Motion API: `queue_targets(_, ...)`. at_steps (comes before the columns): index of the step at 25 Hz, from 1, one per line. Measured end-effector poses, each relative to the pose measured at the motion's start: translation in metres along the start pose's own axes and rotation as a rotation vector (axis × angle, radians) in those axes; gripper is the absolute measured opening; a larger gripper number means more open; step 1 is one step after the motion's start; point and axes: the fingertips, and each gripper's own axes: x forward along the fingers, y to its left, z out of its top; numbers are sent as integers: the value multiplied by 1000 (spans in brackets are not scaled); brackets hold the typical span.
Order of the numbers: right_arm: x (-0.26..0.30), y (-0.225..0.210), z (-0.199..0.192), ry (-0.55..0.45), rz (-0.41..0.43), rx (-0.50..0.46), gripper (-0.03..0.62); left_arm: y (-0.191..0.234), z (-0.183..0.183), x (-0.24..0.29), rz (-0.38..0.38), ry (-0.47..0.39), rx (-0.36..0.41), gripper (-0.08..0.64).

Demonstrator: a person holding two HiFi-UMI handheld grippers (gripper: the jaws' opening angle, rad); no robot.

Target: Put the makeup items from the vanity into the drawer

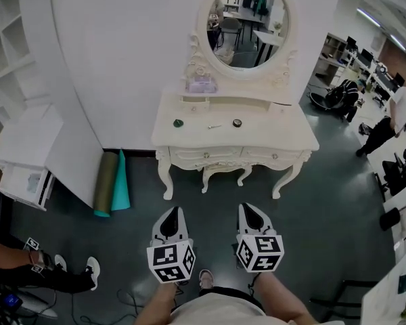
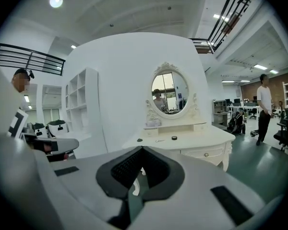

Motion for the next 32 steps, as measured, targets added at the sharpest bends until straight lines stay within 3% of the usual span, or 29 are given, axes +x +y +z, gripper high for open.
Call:
queue_targets(13, 79, -51, 15, 23, 12, 14, 17, 3, 3, 95, 42, 58, 24, 5)
queue_targets(24, 137, -76, 1, 105, -16, 38, 17, 13, 2, 169, 10, 104, 27, 5)
queue_targets(32, 227, -75, 41, 82, -27, 51, 17, 44, 37, 256, -18, 101, 41, 5)
